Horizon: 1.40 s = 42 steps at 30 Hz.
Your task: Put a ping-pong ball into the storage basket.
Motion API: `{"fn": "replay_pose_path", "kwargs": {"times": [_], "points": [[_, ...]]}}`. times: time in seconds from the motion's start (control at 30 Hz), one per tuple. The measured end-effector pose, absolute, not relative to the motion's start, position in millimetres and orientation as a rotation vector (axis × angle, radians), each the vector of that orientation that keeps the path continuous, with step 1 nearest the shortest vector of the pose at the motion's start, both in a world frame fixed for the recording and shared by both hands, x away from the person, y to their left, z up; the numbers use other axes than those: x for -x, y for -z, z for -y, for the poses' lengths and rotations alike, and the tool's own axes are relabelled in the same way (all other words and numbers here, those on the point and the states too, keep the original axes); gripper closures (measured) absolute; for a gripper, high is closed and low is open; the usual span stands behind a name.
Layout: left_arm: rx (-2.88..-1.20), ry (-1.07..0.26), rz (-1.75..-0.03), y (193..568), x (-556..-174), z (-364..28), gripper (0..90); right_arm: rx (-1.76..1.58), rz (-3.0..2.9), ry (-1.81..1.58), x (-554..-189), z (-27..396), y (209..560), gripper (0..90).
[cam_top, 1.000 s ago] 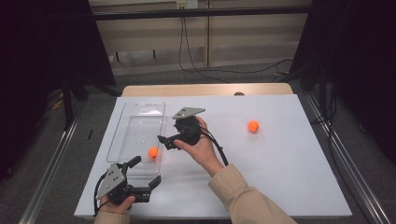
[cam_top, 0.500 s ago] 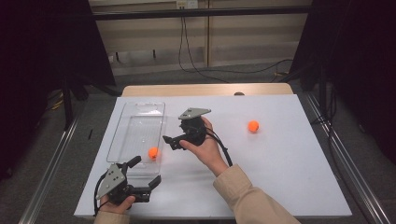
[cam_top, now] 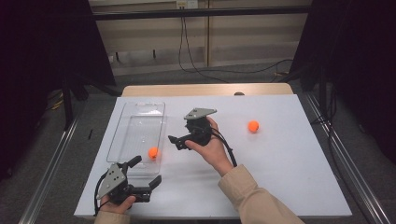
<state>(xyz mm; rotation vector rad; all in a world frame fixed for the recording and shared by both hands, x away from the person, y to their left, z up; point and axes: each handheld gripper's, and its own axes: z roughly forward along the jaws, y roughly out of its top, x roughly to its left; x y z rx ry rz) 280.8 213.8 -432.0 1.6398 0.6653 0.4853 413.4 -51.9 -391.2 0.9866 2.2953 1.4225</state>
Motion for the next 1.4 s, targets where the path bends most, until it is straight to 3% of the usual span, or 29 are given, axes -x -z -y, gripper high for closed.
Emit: {"fn": "replay_pose_path", "kwargs": {"times": [1.4], "points": [[-1.632,-0.487,-0.676,432.0,-282.0,-213.9,1.1,-1.021,-2.266,-1.385,-412.5,86.9,393.6,3.7]]}}
